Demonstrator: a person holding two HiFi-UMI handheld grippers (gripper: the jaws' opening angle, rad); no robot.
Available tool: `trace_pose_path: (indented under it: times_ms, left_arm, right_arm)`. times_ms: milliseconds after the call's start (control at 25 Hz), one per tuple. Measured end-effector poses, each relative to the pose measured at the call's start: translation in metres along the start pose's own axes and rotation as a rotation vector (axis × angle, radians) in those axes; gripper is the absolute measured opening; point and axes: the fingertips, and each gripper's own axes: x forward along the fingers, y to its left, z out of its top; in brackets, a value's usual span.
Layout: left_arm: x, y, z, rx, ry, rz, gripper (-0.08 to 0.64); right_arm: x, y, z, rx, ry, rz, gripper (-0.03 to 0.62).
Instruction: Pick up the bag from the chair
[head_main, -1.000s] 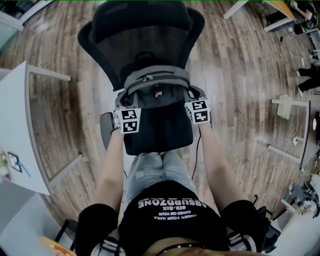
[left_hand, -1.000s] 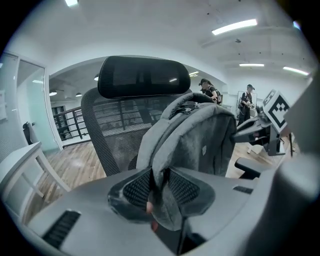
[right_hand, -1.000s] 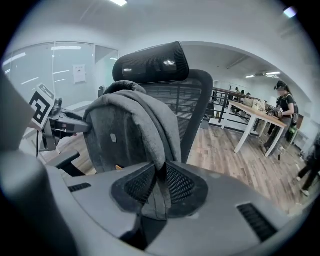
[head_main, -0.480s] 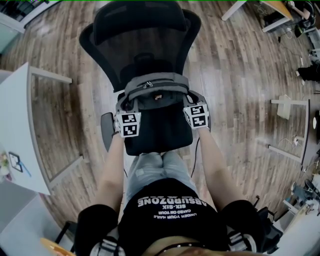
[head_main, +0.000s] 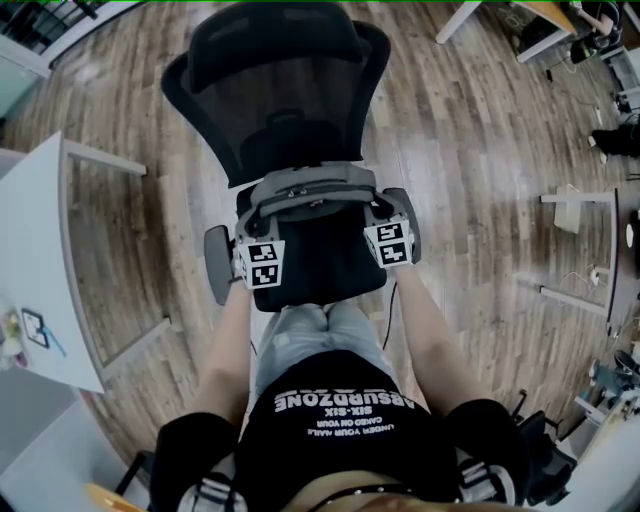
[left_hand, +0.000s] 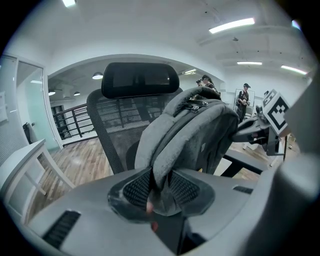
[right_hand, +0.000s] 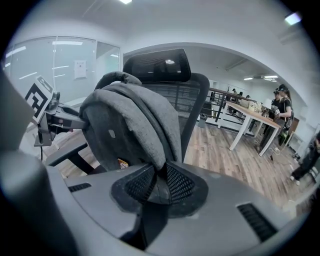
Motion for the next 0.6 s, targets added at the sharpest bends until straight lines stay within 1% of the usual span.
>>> trace_pose_path:
  times_ms: [400,480,600]
  left_arm:
    - [-0.022,-0.014,-0.018,0.013,0.005,-0.019,0.109]
    - [-0.027,-0.017,-0.022,0.024,0.02,-0.026,0.109]
    - [-0.036,-0.018,-0.026,0.047,0.05,-0.036,0.109]
  right_arm:
    - [-0.02,0.011,-0.023,-0.017,0.055,-0.002,0.069]
    - [-0.025,0.013,-0.026,-0.024,0.074,-0.007,0.069]
    - [-0.032,0.018,-0.027,-0.069,0.108,-0.018,0.067]
